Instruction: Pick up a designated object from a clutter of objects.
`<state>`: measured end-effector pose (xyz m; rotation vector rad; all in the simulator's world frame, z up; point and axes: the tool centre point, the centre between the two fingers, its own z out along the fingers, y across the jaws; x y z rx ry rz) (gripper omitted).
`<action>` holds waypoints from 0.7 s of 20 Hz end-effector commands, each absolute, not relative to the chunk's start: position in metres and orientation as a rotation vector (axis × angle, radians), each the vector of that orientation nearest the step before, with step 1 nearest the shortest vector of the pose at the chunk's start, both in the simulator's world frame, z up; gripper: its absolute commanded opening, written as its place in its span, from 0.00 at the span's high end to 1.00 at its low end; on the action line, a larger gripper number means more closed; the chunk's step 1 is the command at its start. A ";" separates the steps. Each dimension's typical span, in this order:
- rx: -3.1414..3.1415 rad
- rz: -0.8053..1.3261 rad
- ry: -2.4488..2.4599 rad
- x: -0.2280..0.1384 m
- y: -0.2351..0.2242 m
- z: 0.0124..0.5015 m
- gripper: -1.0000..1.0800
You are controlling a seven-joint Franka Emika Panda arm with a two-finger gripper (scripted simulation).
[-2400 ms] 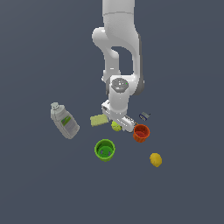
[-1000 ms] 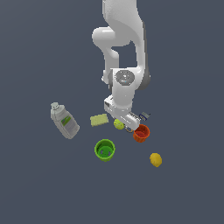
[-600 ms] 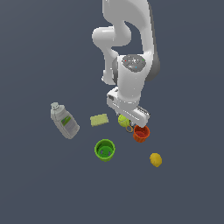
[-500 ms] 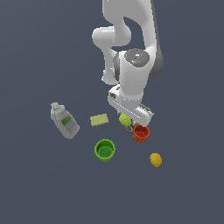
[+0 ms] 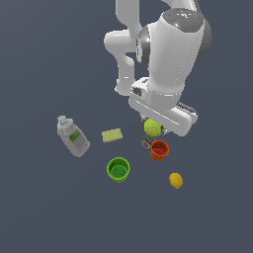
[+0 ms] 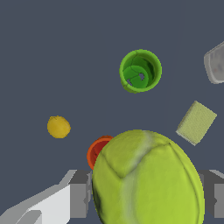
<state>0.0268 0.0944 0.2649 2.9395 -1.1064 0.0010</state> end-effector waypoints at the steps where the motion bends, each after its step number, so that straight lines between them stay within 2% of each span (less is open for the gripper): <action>1: 2.940 0.002 -1.107 0.035 0.101 0.288 1.00; 14: 2.940 0.001 -1.107 0.073 0.127 0.377 1.00</action>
